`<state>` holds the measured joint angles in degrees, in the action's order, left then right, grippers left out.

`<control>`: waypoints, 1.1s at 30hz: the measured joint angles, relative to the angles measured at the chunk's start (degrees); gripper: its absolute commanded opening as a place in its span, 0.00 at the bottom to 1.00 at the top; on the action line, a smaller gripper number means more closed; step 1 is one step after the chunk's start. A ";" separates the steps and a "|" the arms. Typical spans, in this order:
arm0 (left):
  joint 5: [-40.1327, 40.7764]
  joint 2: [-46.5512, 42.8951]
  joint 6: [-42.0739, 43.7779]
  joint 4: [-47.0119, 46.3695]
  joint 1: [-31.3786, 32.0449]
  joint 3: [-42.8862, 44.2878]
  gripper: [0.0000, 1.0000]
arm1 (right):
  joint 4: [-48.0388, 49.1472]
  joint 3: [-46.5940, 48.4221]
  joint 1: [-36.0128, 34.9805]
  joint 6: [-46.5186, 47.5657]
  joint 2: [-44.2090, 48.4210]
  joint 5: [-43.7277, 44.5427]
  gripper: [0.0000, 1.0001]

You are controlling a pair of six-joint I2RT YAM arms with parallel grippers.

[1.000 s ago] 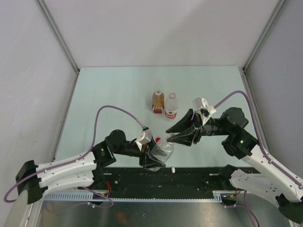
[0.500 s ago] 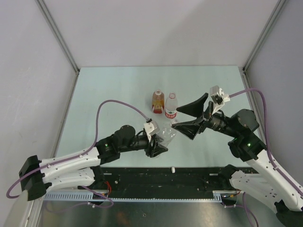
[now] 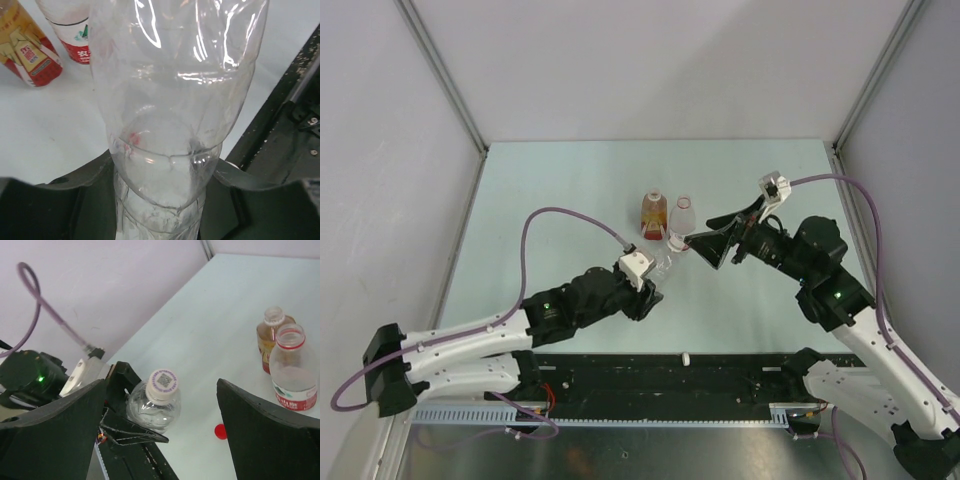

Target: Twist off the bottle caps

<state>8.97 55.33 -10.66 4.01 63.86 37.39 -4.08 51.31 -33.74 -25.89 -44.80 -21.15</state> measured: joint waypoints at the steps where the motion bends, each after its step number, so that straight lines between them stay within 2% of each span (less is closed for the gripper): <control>1: 1.75 0.26 0.33 0.63 0.90 0.63 0.25 | -0.50 0.00 0.22 -0.33 -0.15 0.33 0.94; 7: 12.81 4.35 2.64 5.60 6.05 5.53 0.19 | -1.75 0.00 1.01 -2.49 -2.32 0.15 0.84; 15: 22.40 10.32 3.65 12.50 8.76 9.70 0.14 | -2.47 0.00 1.90 -4.74 -7.15 -2.64 0.62; 28: 25.42 10.67 3.65 16.13 9.31 10.10 0.12 | -5.31 0.00 2.64 -5.44 -10.32 -3.69 0.57; 33: 25.42 10.80 3.65 16.41 9.31 10.23 0.10 | -5.07 0.00 2.75 -5.66 -11.45 -5.31 0.50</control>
<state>34.39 66.13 -7.01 20.43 73.17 47.62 -9.15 51.31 -30.98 -31.55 -56.25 -26.46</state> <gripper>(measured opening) 0.544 0.545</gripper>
